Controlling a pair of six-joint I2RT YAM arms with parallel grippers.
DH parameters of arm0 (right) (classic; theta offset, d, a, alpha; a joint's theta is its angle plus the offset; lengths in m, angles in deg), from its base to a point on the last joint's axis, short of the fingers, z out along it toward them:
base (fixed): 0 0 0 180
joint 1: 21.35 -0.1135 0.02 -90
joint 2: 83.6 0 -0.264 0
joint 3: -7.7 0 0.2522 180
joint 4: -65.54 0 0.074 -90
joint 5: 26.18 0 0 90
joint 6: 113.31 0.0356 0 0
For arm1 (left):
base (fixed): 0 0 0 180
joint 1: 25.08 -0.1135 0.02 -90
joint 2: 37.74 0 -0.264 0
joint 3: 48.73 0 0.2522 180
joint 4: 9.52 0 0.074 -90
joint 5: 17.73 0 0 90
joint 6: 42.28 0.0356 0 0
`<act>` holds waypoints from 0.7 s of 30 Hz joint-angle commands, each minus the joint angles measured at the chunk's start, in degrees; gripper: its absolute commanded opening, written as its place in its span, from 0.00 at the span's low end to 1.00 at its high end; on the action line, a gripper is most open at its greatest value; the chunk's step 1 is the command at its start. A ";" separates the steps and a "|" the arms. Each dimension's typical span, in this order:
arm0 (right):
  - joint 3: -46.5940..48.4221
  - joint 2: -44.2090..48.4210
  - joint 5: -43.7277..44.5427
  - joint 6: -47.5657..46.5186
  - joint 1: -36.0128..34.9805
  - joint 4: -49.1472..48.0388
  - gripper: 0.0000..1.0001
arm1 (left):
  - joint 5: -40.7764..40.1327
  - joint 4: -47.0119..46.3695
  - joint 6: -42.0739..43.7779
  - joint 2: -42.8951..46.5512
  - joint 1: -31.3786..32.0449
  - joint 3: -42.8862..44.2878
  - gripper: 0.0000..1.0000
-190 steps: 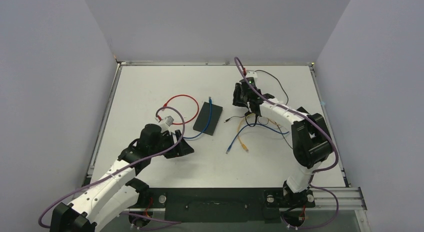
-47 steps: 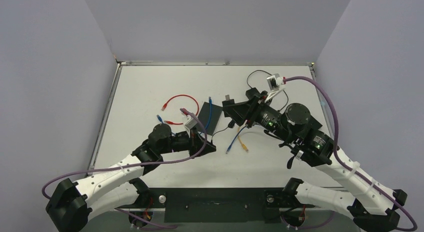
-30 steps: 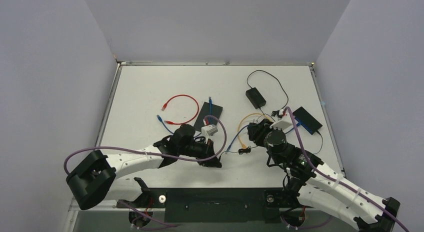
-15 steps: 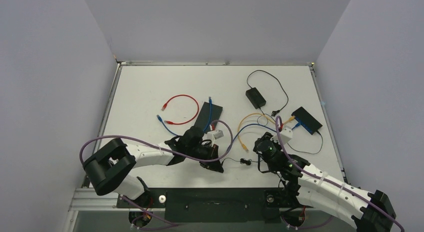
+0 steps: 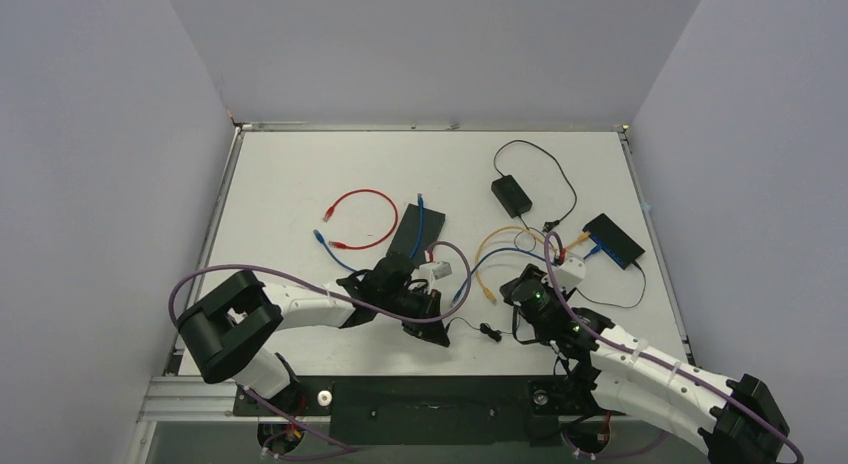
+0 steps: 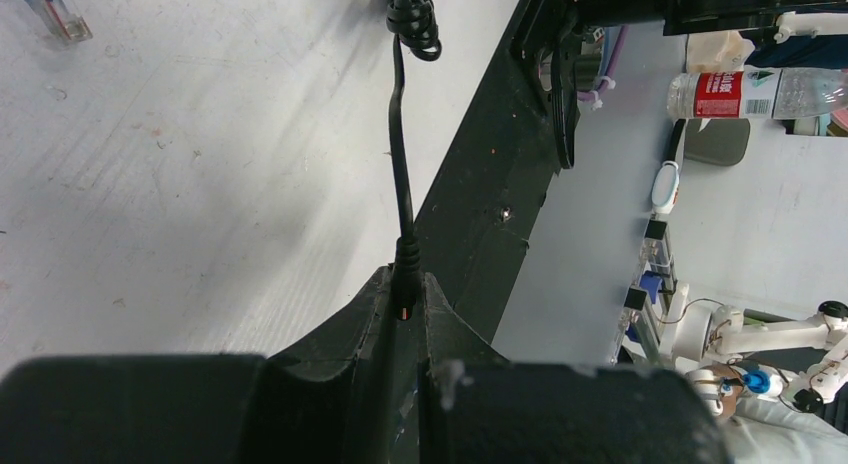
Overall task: Insert the plug into the switch port
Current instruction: Pick up the power from the center of the board.
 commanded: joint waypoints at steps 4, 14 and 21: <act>5.94 3.17 -0.55 -11.18 0.54 -3.10 0.57 | 2.00 3.21 2.50 -0.06 0.25 3.50 0.00; 8.11 8.17 -21.50 -39.79 -0.90 -11.91 0.51 | 3.93 10.46 4.72 1.29 0.26 6.69 0.00; 10.29 8.07 -30.45 -53.12 -7.42 -12.68 0.48 | 7.84 12.37 3.84 3.37 0.16 7.20 0.00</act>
